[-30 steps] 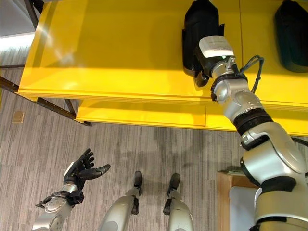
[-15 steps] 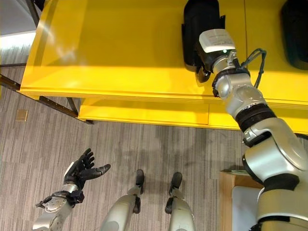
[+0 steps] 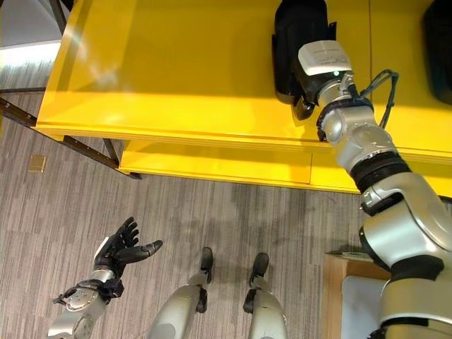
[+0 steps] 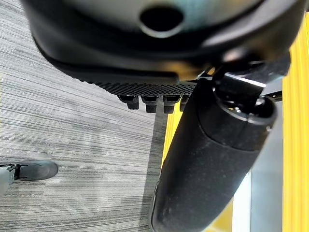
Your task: Move parts from the plastic box to the shelf.
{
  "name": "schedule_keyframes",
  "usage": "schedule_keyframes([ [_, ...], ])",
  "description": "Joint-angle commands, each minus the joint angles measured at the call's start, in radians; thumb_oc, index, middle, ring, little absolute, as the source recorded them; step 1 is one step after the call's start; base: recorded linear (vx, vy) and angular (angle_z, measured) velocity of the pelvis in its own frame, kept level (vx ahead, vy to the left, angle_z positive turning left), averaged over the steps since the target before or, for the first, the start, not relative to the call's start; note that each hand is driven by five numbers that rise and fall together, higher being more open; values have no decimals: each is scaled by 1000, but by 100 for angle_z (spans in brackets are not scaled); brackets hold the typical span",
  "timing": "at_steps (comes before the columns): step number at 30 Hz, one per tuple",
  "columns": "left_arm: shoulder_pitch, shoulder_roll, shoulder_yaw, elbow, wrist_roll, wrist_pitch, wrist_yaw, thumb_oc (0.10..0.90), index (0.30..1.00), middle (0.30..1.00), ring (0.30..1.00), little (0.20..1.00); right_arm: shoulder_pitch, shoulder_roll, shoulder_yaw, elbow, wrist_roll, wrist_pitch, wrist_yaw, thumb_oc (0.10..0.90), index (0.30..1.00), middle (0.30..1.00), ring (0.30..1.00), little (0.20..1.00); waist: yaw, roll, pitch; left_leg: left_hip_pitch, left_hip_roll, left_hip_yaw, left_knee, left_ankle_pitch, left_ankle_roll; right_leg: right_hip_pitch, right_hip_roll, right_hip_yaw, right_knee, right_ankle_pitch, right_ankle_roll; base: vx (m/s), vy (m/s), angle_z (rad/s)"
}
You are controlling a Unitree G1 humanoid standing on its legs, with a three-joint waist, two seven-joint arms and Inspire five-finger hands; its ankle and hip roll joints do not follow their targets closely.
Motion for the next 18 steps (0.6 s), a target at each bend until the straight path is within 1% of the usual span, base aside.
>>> schedule_keyframes([
  [1, -16, 53, -57, -59, -17, -84, 4, 900, 1000, 1000, 1000, 1000, -215, -69, 73, 3, 21, -6, -91, 900, 1000, 1000, 1000, 1000, 17, -6, -65, 126, 169, -37, -98, 50, -95, -118, -135, 10, 287, -120, 92, 13, 9, 5],
  [9, -12, 59, -47, -64, -20, -81, 7, 900, 1000, 1000, 1000, 1000, -239, -89, 73, -41, 28, 0, -97, 900, 1000, 1000, 1000, 1000, 11, -13, -68, 132, 166, -38, -98, 46, -94, -117, -136, 11, 286, -117, 93, 6, 7, 5],
  [14, -8, 63, -39, -60, -15, -79, 11, 900, 1000, 1000, 1000, 1000, -251, -108, 59, -125, 41, -2, -106, 900, 1000, 1000, 1000, 1000, 3, -17, -71, 142, 163, -35, -98, 39, -92, -115, -134, 20, 287, -116, 94, 0, 0, 0],
  [18, -3, 65, -32, -65, -8, -74, 14, 900, 1000, 1000, 1000, 1000, -249, -140, 43, -229, 28, -4, -107, 900, 1000, 1000, 1000, 1000, -6, -25, -75, 151, 161, -33, -98, 25, -87, -106, -135, 28, 281, -111, 96, 0, 0, 0],
])
